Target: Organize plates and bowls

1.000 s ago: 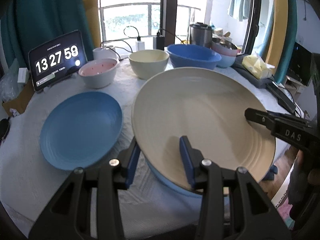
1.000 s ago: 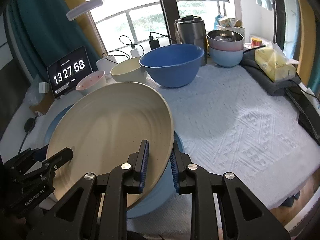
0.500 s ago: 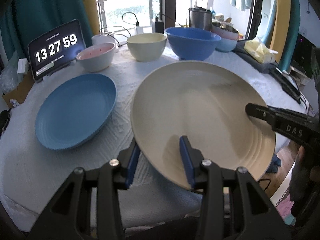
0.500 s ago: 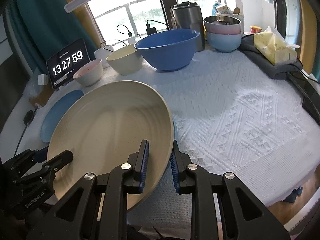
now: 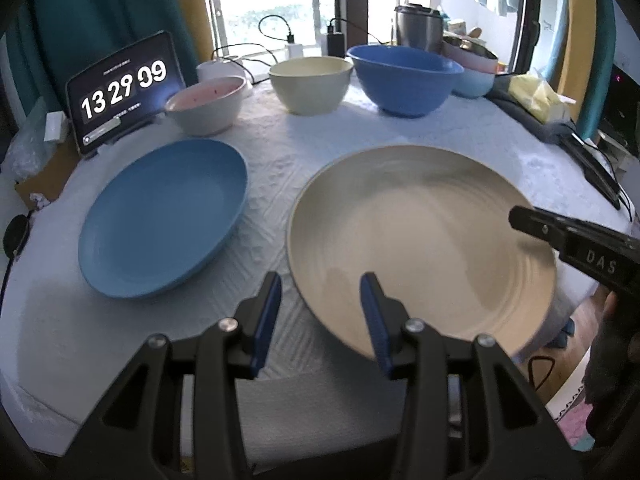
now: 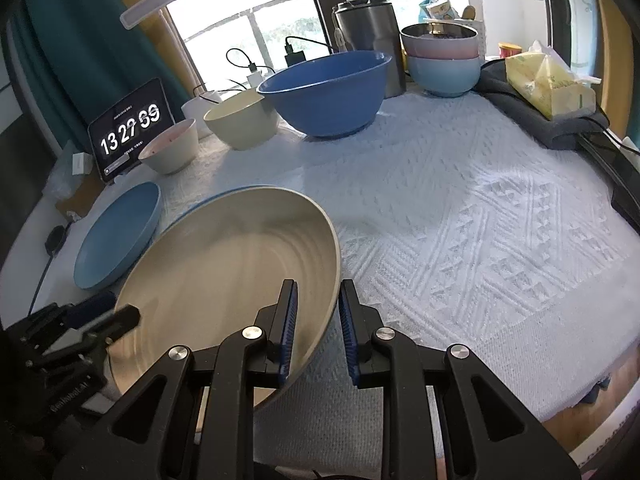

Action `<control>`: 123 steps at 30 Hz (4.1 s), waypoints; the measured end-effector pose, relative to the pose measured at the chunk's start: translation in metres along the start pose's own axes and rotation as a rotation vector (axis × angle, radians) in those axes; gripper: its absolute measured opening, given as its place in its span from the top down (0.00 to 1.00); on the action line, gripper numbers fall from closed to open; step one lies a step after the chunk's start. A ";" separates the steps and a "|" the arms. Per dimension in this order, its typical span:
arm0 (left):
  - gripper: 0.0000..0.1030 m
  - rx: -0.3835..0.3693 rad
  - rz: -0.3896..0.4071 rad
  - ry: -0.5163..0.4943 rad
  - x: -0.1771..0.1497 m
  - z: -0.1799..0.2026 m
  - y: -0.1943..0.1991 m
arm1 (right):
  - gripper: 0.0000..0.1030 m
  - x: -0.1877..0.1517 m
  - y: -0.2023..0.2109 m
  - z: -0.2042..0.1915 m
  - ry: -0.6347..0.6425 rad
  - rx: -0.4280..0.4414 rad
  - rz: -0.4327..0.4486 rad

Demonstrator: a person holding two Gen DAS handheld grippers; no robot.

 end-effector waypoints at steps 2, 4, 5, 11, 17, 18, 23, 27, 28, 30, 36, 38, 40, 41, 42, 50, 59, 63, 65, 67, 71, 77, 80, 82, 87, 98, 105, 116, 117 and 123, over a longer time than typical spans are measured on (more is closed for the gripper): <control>0.58 0.010 -0.010 0.006 0.000 -0.002 -0.004 | 0.78 0.001 -0.003 0.001 -0.002 0.000 -0.004; 0.58 0.018 -0.021 0.010 -0.001 -0.004 -0.007 | 0.78 0.001 -0.005 0.001 -0.002 -0.001 -0.007; 0.58 0.020 -0.026 0.013 -0.001 -0.005 -0.010 | 0.78 0.001 -0.007 0.002 -0.002 -0.001 -0.010; 0.58 0.014 -0.024 0.016 0.002 -0.006 -0.012 | 0.77 0.000 -0.012 0.004 -0.009 -0.017 -0.031; 0.58 -0.018 0.015 0.029 0.011 -0.009 -0.004 | 0.76 0.013 0.000 0.007 -0.014 -0.046 0.006; 0.58 -0.022 0.020 0.036 0.012 -0.011 -0.003 | 0.76 0.016 0.003 0.006 -0.013 -0.052 0.014; 0.57 -0.038 0.048 0.067 0.021 -0.023 0.002 | 0.76 0.027 0.010 -0.001 0.004 -0.065 0.032; 0.57 -0.045 0.074 0.077 0.027 -0.031 0.006 | 0.76 0.035 0.010 -0.010 0.020 -0.068 0.035; 0.57 -0.047 0.078 0.079 0.028 -0.033 0.007 | 0.76 0.037 0.009 -0.013 0.024 -0.067 0.036; 0.57 -0.052 0.088 0.085 0.031 -0.038 0.009 | 0.76 0.041 0.009 -0.019 0.034 -0.065 0.037; 0.57 -0.065 0.114 0.114 0.040 -0.053 0.011 | 0.76 0.053 0.007 -0.036 0.063 -0.064 0.039; 0.57 -0.068 0.118 0.124 0.042 -0.058 0.011 | 0.76 0.057 0.005 -0.041 0.066 -0.062 0.034; 0.57 -0.069 0.121 0.132 0.044 -0.062 0.011 | 0.76 0.059 0.003 -0.045 0.073 -0.063 0.032; 0.57 -0.070 0.122 0.137 0.045 -0.064 0.011 | 0.76 0.061 0.002 -0.048 0.077 -0.063 0.029; 0.57 -0.071 0.124 0.143 0.046 -0.067 0.010 | 0.76 0.062 0.001 -0.050 0.080 -0.062 0.028; 0.56 -0.061 0.144 0.182 0.056 -0.094 0.008 | 0.76 0.074 -0.011 -0.068 0.111 -0.053 0.015; 0.56 -0.036 0.163 0.207 0.067 -0.123 0.009 | 0.76 0.088 -0.031 -0.095 0.143 -0.026 0.000; 0.56 -0.022 0.167 0.223 0.070 -0.137 0.007 | 0.76 0.094 -0.039 -0.105 0.157 -0.014 -0.005; 0.56 -0.013 0.166 0.232 0.071 -0.143 0.006 | 0.76 0.097 -0.043 -0.111 0.164 -0.007 -0.008; 0.56 -0.007 0.164 0.242 0.072 -0.151 0.005 | 0.76 0.098 -0.048 -0.115 0.168 -0.001 -0.012; 0.56 0.009 0.167 0.260 0.076 -0.165 0.002 | 0.76 0.102 -0.056 -0.124 0.177 0.010 -0.020; 0.56 0.035 0.172 0.286 0.081 -0.187 -0.003 | 0.76 0.108 -0.069 -0.138 0.193 0.020 -0.038; 0.56 0.046 0.166 0.300 0.082 -0.198 -0.007 | 0.76 0.111 -0.075 -0.145 0.197 0.027 -0.048; 0.56 0.052 0.162 0.307 0.082 -0.204 -0.010 | 0.76 0.112 -0.079 -0.150 0.201 0.030 -0.054; 0.56 0.059 0.150 0.325 0.083 -0.217 -0.018 | 0.76 0.114 -0.090 -0.162 0.212 0.036 -0.072; 0.56 0.067 0.100 0.358 0.083 -0.240 -0.039 | 0.76 0.117 -0.113 -0.181 0.226 0.051 -0.115; 0.56 0.059 0.052 0.377 0.076 -0.246 -0.053 | 0.76 0.116 -0.129 -0.193 0.231 0.070 -0.159; 0.56 0.039 0.006 0.314 0.071 -0.234 -0.062 | 0.76 0.109 -0.146 -0.200 0.247 0.084 -0.229; 0.56 0.042 0.006 0.302 0.071 -0.232 -0.063 | 0.76 0.109 -0.147 -0.201 0.249 0.087 -0.233; 0.57 0.029 0.001 0.275 0.070 -0.222 -0.062 | 0.76 0.110 -0.146 -0.201 0.265 0.085 -0.233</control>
Point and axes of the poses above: each gripper's, at about its wrist camera, not at the fingertips, and y roughly against the way its jaws point, z to its right, x to its top, the point moved 6 cm from there along -y, roughly the way its jaws point, and after that the axes turned 13 degrees about y, right-handed, at the moved point
